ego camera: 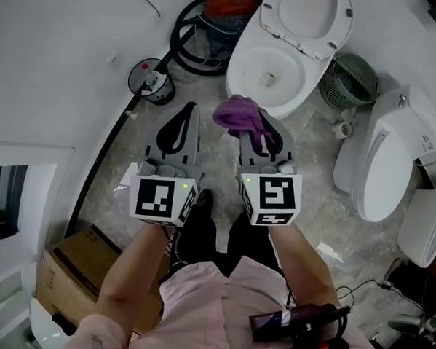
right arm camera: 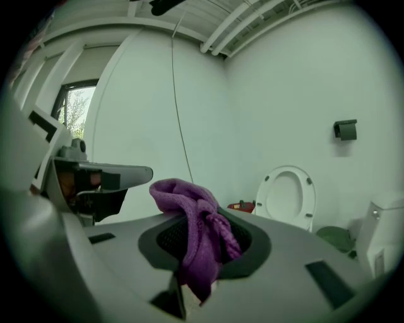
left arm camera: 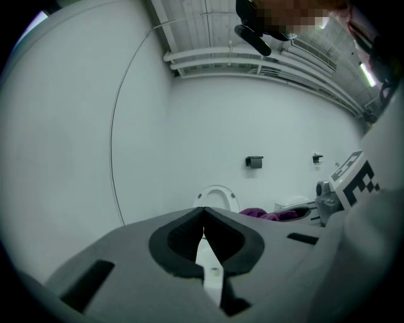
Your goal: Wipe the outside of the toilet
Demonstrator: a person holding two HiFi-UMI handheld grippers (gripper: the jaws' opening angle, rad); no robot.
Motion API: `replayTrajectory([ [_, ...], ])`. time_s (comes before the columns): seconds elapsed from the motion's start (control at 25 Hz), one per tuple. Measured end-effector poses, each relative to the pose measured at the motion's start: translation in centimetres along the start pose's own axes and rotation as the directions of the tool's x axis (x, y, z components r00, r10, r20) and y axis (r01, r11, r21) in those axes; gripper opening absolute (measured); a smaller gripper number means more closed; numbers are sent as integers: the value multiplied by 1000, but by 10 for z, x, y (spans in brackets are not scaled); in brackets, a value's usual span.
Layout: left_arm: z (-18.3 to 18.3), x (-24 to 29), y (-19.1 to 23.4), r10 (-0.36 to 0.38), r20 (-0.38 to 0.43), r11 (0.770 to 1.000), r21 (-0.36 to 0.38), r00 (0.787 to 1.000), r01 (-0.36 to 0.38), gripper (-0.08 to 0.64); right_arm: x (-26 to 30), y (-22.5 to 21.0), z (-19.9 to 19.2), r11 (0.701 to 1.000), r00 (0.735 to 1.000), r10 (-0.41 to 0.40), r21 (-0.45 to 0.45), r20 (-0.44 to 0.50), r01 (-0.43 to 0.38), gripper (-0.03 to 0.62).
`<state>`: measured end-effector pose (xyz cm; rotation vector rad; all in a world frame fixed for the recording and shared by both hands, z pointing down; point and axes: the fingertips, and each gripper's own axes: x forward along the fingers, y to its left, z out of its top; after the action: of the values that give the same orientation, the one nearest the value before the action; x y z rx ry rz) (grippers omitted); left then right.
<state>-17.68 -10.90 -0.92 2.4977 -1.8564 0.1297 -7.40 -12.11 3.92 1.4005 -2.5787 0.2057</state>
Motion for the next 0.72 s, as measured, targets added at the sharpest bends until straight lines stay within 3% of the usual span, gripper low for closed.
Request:
replayTrajectory([
  [0.32,-135,26,16,-29,-31,998,-54,999,27,9,59,12,-148,999,996,3,37,-93,0,98],
  [0.52,-213,49,25,-70,2,997,-42,998,70,9,102,12,-233,1000,995,-3,30,-95,5,98],
  [0.72,-293,64,36,-65,45,997,-32,997,66,9,154,4,-310,1000,998,-5,1,-55,6,99],
])
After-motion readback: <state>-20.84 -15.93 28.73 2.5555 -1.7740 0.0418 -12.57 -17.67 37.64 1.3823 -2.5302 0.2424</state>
